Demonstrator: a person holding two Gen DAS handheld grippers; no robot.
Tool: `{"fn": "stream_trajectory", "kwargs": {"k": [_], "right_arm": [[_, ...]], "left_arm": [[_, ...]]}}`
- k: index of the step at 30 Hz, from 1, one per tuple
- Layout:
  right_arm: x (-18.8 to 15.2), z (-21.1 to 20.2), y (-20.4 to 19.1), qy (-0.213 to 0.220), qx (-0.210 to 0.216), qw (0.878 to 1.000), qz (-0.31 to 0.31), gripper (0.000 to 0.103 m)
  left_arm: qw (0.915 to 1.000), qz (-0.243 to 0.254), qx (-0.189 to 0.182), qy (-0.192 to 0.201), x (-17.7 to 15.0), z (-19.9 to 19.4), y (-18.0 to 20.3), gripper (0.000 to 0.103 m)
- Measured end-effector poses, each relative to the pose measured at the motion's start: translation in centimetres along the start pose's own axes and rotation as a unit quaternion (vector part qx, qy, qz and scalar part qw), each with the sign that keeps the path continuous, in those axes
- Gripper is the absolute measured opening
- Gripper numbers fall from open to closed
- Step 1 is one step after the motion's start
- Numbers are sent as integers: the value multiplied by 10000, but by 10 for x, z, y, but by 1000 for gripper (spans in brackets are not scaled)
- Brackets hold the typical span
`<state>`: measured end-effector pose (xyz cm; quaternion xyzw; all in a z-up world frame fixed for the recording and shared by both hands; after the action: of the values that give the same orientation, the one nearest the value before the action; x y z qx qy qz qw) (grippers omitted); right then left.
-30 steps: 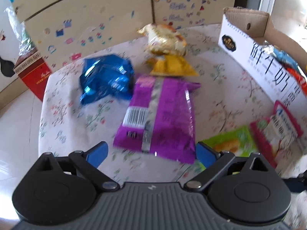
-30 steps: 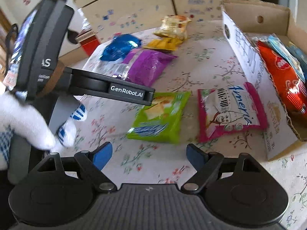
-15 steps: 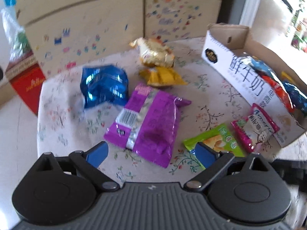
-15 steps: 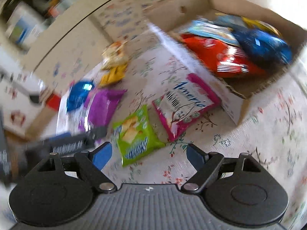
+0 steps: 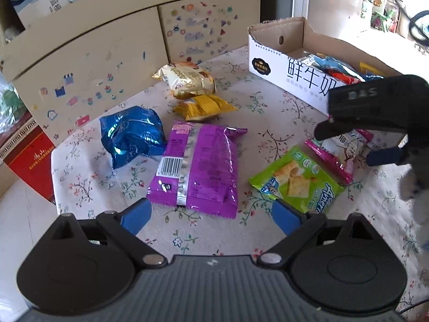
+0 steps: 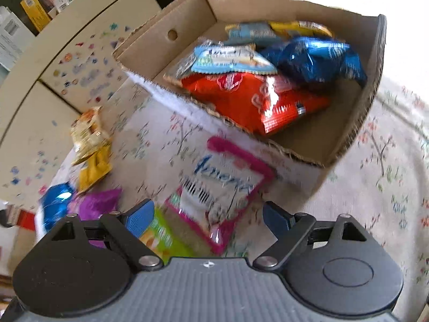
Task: Organize snacks
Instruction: 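Grasp the pink America packet with right tool while left tool approaches green cracker packet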
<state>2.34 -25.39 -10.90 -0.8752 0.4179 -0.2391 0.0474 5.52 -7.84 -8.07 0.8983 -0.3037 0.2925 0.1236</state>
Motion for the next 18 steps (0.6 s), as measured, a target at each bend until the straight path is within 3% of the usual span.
{"fn": "stream_trajectory", "kwargs": {"k": [5,10,18], "right_arm": [[2,6,-11,202,-168,9996,-143,92],[0,2,-11,388,-66,9977,-555,61],[-5,-7,1,201,325,9916,-1232,44]], "left_arm": [[9999,115,-31,5,-2,0,4,96],[9992,379,-120,11,-3,0,13,96],[9969,676,-390,-34,-5,6,32,96]]}}
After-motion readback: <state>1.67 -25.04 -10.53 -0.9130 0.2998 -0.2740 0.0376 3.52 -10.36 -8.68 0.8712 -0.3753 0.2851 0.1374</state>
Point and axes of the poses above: each gripper's, at about its wrist camera, not at the fingertips, and z roughly the way its jaws point, y to its right, x to its top, the point moved 7 cm from there along z, roughly the way its jaws point, and after that the axes turned 9 degrees about -x, right-handed, at the moved point
